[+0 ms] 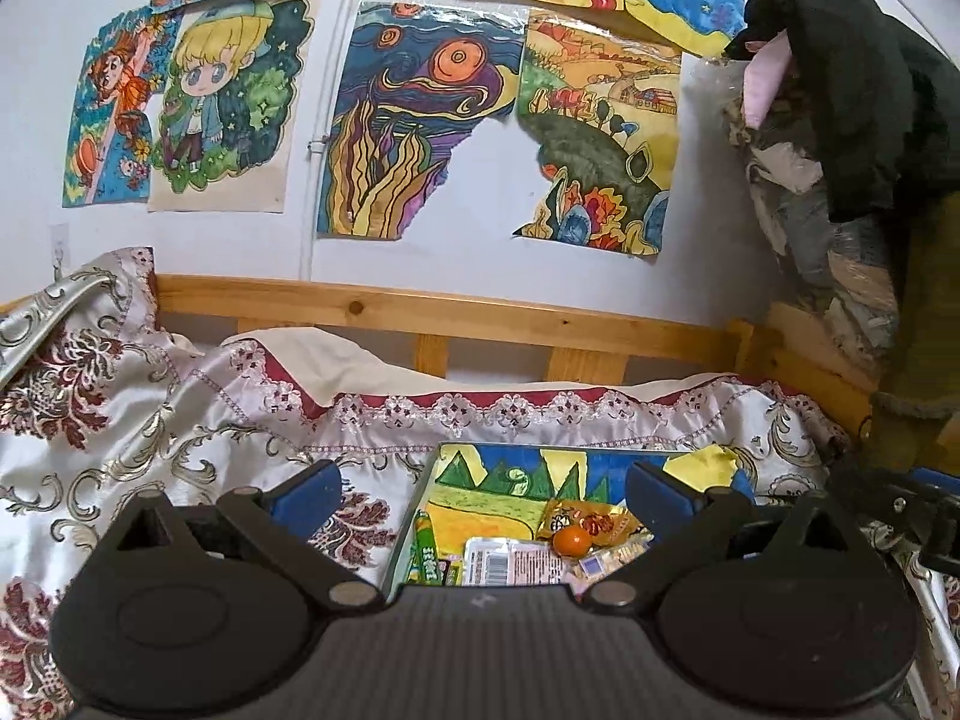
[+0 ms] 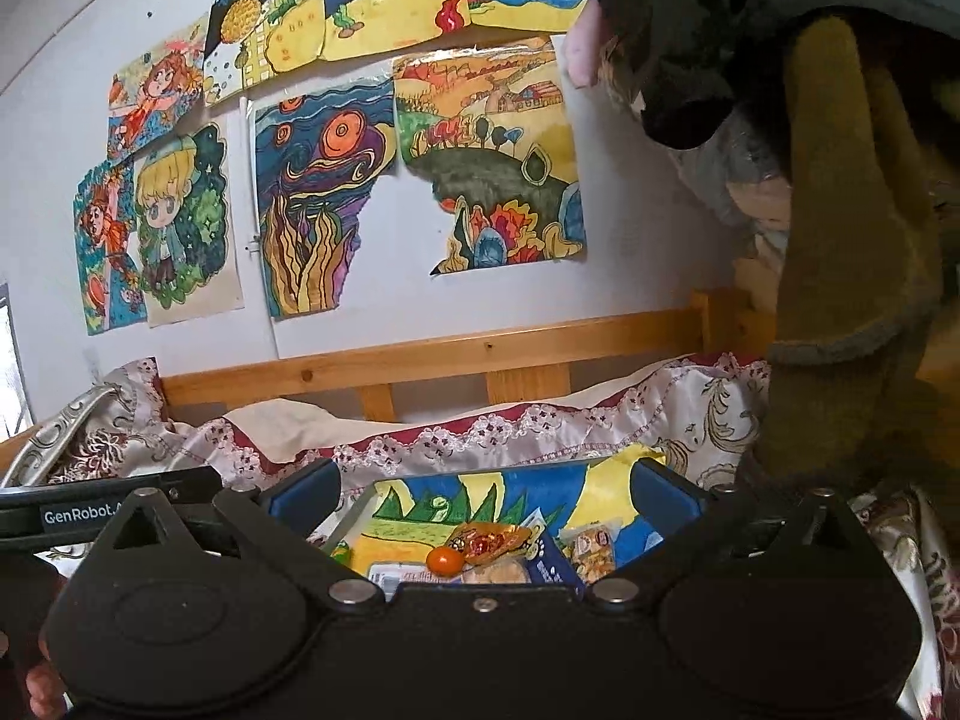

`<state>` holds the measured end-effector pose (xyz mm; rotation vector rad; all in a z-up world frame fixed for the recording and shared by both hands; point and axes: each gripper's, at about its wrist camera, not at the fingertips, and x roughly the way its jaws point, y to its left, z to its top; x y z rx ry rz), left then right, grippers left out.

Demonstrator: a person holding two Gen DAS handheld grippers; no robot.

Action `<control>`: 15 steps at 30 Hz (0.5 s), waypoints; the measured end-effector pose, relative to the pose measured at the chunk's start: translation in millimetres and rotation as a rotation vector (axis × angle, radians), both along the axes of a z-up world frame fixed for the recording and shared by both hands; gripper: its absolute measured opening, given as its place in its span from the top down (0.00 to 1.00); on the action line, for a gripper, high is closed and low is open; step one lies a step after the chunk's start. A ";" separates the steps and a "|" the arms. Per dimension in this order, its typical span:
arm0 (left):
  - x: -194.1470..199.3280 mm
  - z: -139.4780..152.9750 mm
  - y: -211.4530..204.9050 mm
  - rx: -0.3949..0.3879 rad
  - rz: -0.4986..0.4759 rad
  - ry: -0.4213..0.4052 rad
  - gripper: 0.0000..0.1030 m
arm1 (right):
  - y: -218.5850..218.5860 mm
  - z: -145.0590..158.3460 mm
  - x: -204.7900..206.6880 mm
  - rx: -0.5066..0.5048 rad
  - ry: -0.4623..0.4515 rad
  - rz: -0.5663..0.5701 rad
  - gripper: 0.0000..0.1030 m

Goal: Organize snacks

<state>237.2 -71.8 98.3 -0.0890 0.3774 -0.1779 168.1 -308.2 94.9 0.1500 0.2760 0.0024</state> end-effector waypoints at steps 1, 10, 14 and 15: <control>-3.5 -0.3 0.0 0.000 -0.002 0.002 0.00 | -0.1 -0.3 -4.1 0.000 -0.002 0.002 0.01; -38.9 -1.5 0.6 0.004 0.014 -0.014 0.00 | -3.2 -1.9 -40.9 -0.017 -0.024 -0.012 0.01; -50.3 0.3 1.9 -0.002 0.023 -0.017 0.00 | -4.2 -0.8 -53.7 -0.011 -0.037 -0.014 0.01; -52.9 0.5 2.4 -0.003 0.024 -0.017 0.00 | -3.7 -0.3 -57.2 -0.013 -0.042 -0.013 0.01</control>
